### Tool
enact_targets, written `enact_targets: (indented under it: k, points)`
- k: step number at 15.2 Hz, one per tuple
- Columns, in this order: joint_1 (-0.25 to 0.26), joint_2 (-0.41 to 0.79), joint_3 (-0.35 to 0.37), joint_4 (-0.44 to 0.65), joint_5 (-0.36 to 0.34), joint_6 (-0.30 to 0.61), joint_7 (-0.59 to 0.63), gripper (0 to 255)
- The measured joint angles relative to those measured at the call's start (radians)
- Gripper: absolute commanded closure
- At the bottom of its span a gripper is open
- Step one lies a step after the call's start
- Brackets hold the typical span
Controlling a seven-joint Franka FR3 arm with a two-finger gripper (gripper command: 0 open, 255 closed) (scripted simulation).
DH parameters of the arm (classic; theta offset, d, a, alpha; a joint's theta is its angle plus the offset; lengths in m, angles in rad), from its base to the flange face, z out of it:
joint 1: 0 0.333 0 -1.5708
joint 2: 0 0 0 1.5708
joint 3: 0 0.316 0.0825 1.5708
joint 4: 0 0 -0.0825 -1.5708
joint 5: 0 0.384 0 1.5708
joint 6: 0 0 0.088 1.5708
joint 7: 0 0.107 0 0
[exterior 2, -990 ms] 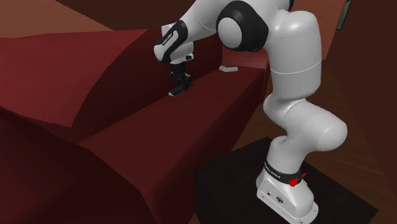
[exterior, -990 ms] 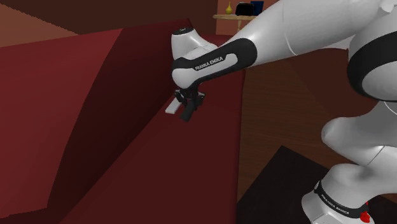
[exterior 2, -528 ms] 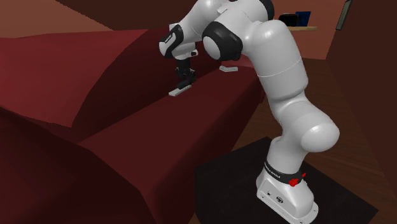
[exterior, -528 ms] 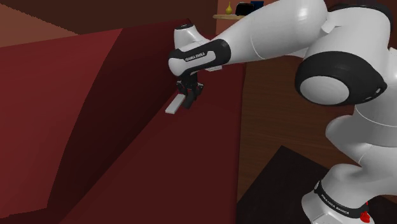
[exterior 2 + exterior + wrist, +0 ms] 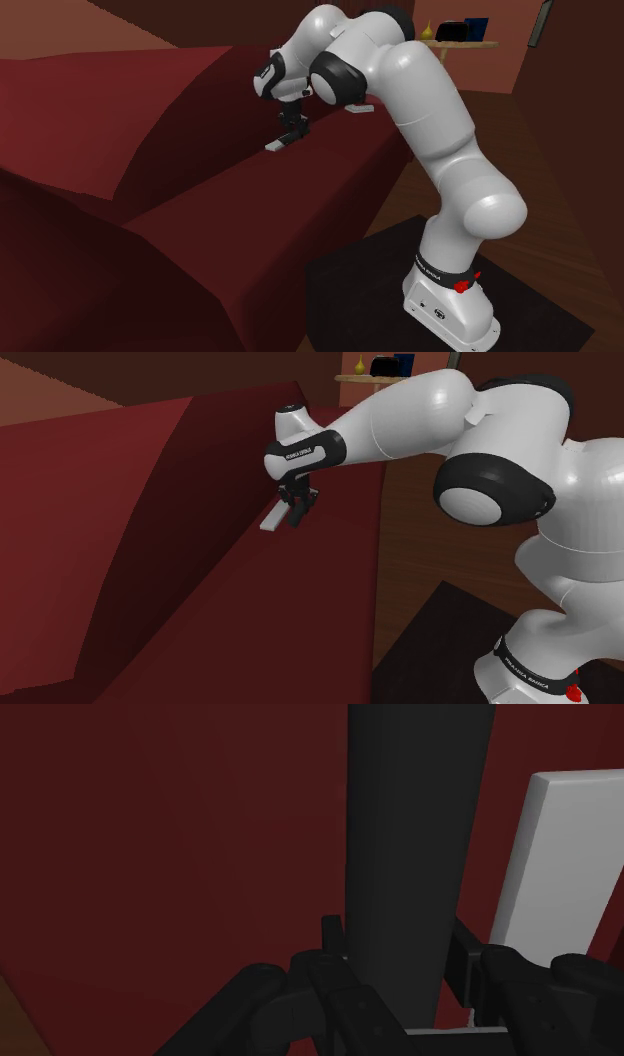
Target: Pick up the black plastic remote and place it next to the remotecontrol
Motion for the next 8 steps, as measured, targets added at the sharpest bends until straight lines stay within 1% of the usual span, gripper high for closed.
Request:
enact_targets:
  k: [8]
  points:
    - [-0.014,-0.041,0.037,-0.047,0.037,0.08,-0.01,255]
